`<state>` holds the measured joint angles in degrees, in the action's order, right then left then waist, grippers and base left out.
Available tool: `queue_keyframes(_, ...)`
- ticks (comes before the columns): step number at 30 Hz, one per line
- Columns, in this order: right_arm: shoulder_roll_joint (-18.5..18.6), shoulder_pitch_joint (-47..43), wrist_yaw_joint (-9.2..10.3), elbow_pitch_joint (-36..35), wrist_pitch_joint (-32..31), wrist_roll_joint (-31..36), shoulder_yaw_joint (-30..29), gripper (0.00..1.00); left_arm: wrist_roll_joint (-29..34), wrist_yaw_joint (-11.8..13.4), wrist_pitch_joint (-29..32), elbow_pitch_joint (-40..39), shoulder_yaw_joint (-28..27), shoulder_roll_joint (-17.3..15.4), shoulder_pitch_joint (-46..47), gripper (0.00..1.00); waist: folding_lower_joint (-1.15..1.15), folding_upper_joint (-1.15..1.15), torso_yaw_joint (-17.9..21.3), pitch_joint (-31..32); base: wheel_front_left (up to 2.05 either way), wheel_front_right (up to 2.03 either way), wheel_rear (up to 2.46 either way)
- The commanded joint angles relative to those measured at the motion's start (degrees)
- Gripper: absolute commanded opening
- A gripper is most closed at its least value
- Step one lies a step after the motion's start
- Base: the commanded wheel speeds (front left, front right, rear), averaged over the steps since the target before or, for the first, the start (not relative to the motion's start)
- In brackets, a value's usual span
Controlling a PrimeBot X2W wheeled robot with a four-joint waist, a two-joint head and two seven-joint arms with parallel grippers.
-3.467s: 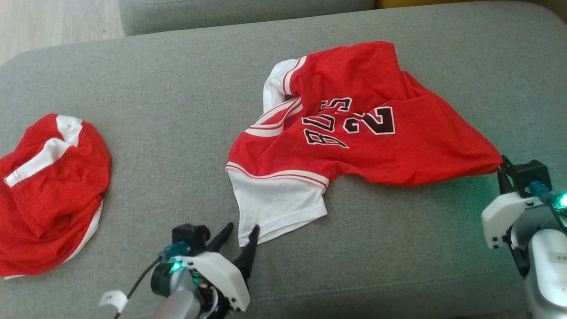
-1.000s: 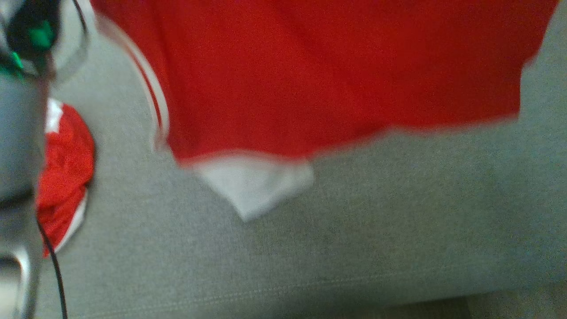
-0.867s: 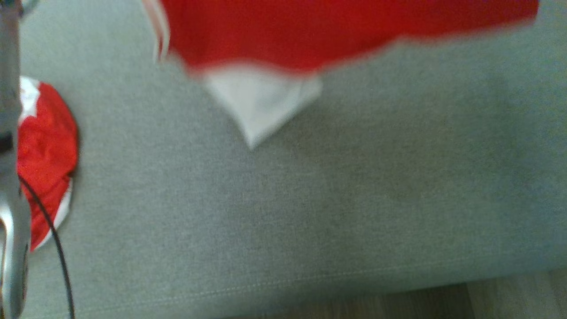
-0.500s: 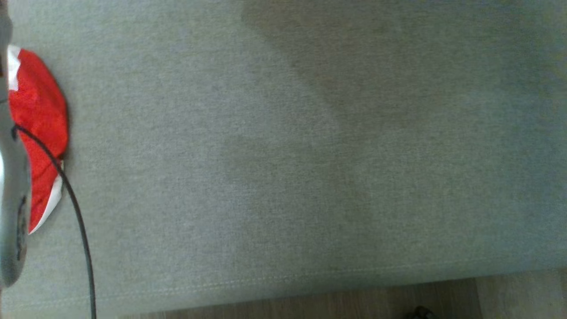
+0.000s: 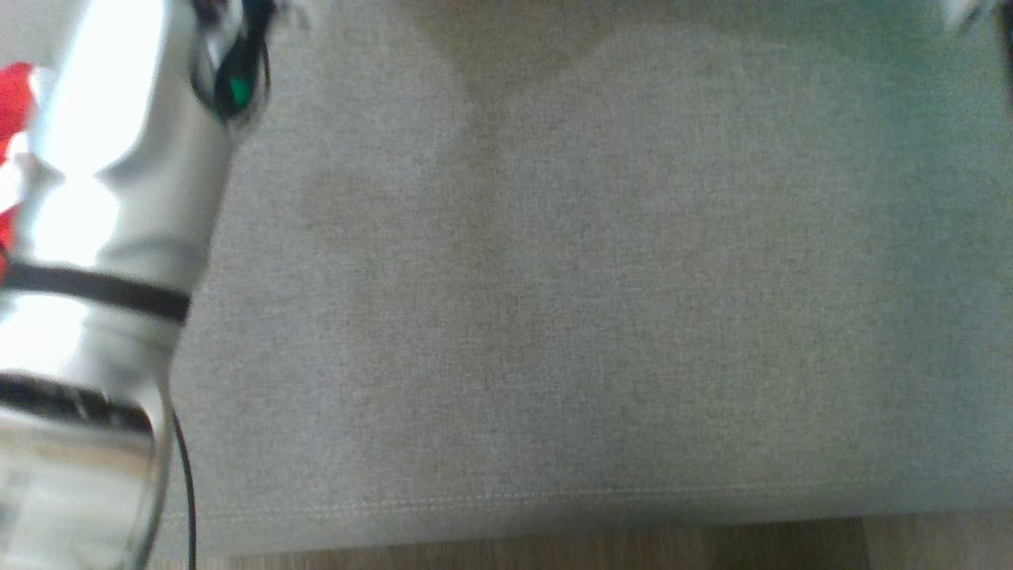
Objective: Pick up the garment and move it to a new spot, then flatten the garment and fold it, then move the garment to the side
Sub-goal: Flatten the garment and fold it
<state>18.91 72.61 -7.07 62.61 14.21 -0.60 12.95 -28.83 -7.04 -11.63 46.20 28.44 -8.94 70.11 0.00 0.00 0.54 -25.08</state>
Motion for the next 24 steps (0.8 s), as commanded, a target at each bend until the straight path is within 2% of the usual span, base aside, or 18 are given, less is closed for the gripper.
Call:
queue_keyframes(1,-0.6,-1.2,-0.42,-1.2,0.7,-1.4,0.9,0.0,-0.3,-0.1,-0.1,-1.0,-0.6,-2.5,0.3,0.0,0.0,0.0,-0.6,2.0,0.0,0.0,0.0)
queue_keyframes(7,1.3,-11.0,-0.42,-1.4,0.8,-6.4,6.8,0.0,-2.6,-0.4,-0.6,2.1,2.2,-1.8,-10.6,0.0,0.0,0.0,-1.5,6.8,0.0,0.0,0.0)
queue_keyframes(11,1.9,-16.2,-0.42,-0.4,-0.6,-10.1,14.0,0.0,-3.0,-0.4,-0.5,2.5,5.8,-2.5,-15.9,0.0,0.0,0.0,-1.5,10.3,0.0,0.0,0.0)
queue_keyframes(17,4.6,-23.4,-0.42,-2.3,-6.5,-18.7,24.3,0.0,-5.9,-0.4,1.7,0.3,10.9,-5.1,-23.3,0.0,0.0,0.0,-1.6,16.1,0.0,0.0,0.0)
queue_keyframes(19,6.7,-26.3,-0.42,-4.9,-9.5,-23.2,29.1,0.0,-7.7,-0.4,3.2,-1.7,12.8,-7.3,-26.6,0.0,0.0,0.0,-1.6,18.0,0.0,0.0,0.0)
queue_keyframes(24,11.4,-30.2,-0.42,-10.9,-12.6,-32.5,34.4,0.0,-10.0,-0.4,4.6,-6.1,14.1,-10.6,-31.3,0.0,0.0,0.0,-1.8,20.0,0.0,0.0,0.0)
